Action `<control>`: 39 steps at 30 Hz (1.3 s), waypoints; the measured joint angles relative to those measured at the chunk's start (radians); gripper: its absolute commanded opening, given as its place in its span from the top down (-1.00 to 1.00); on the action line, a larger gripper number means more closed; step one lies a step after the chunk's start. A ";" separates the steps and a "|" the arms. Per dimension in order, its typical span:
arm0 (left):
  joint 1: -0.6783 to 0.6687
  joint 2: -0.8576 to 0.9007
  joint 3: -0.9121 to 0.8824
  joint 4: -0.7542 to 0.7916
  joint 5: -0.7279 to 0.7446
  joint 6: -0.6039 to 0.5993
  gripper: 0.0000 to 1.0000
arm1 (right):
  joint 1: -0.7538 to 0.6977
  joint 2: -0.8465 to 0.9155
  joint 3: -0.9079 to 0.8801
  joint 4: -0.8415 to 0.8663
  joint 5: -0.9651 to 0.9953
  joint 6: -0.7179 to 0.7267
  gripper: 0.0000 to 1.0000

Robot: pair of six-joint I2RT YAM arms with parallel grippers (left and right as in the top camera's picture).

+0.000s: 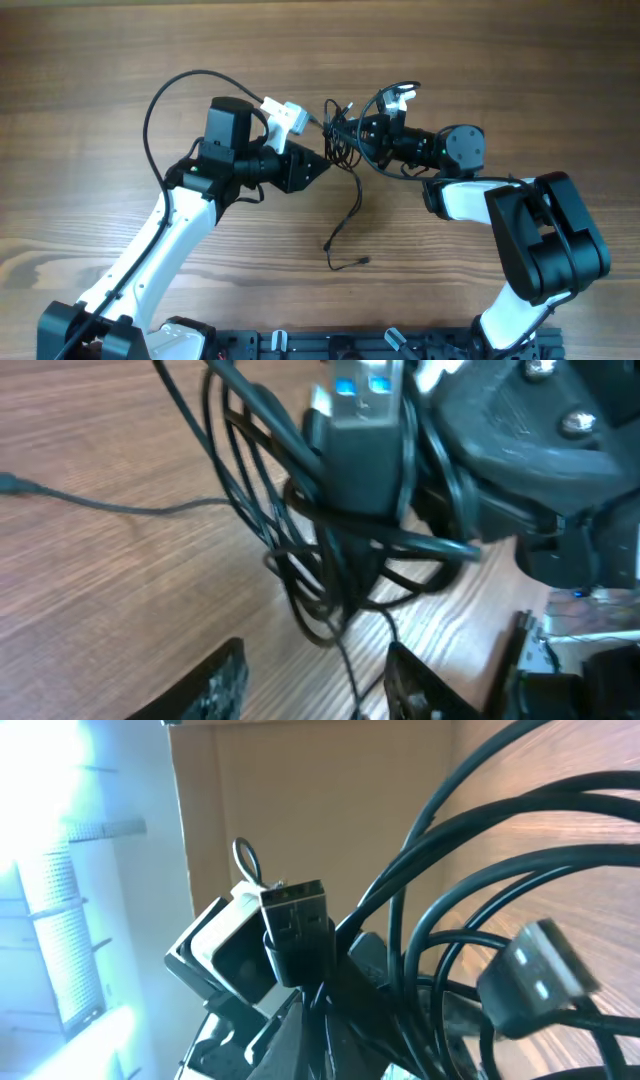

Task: Untangle cables

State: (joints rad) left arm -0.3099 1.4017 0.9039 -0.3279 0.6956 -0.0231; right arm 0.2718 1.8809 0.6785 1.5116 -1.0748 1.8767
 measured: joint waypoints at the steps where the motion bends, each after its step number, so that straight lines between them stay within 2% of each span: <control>1: -0.002 0.000 0.000 0.000 -0.013 0.000 0.12 | 0.000 0.000 0.000 0.005 -0.005 0.013 0.91; 8: -0.008 0.000 0.000 0.000 -0.071 0.000 0.02 | 0.000 0.000 0.000 0.008 -0.026 0.050 0.91; 13: -0.042 0.006 0.000 0.001 -0.106 0.000 0.03 | 0.000 0.000 0.000 0.008 -0.027 0.066 0.91; 14: -0.048 0.014 0.000 0.011 -0.113 -0.001 0.10 | 0.000 0.000 0.000 0.011 -0.029 0.069 0.91; 15: -0.053 0.026 0.000 0.026 -0.120 -0.007 0.34 | 0.000 0.000 0.000 0.018 -0.031 0.072 0.91; 16: -0.056 0.042 0.000 0.046 -0.124 -0.016 0.67 | 0.000 0.000 0.000 0.030 -0.034 0.076 0.91; 17: -0.057 0.056 0.000 0.063 -0.126 -0.031 0.86 | 0.000 0.000 0.000 0.034 -0.035 0.076 0.91; 18: -0.058 0.068 0.000 0.080 -0.130 -0.049 0.92 | 0.000 0.000 0.000 0.034 -0.036 0.076 0.91; 22: -0.058 0.086 0.000 0.134 -0.132 -0.112 0.92 | 0.000 0.000 0.000 0.034 -0.036 0.070 0.88; 24: -0.053 0.086 0.000 0.142 -0.134 -0.145 0.92 | -0.002 -0.002 0.001 -0.016 -0.035 0.017 0.59; 26: -0.031 0.085 0.000 0.113 -0.138 -0.175 0.92 | -0.011 -0.005 0.003 -0.172 -0.036 -0.111 0.22; 27: -0.008 0.085 0.000 0.082 -0.142 -0.186 0.92 | -0.024 -0.008 0.004 -0.298 -0.031 -0.203 -0.59; 28: 0.030 0.079 -0.001 0.031 -0.149 -0.202 0.92 | -0.040 -0.009 0.003 -0.392 -0.024 -0.276 -1.00; 30: 0.091 0.065 -0.002 -0.029 -0.153 -0.241 0.92 | -0.067 -0.010 0.004 -0.540 -0.005 -0.425 -0.99; 32: 0.151 0.050 -0.002 -0.085 -0.157 -0.305 0.92 | -0.084 -0.009 0.001 -0.585 0.012 -0.577 -0.99; 35: 0.191 0.044 -0.002 -0.122 -0.160 -0.411 0.92 | -0.061 -0.009 0.000 -0.474 0.005 -0.699 -0.99; 37: 0.191 0.044 -0.002 -0.120 -0.148 -0.451 0.92 | -0.021 -0.009 0.001 -0.387 0.001 -0.739 -0.99; 39: 0.191 0.043 -0.002 -0.117 -0.129 -0.461 0.92 | 0.024 -0.009 0.001 -0.375 0.003 -0.777 -0.99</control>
State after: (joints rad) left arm -0.1192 1.4452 0.9020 -0.4454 0.5667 -0.4843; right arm 0.2955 1.8717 0.6796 1.1370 -1.0721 1.1000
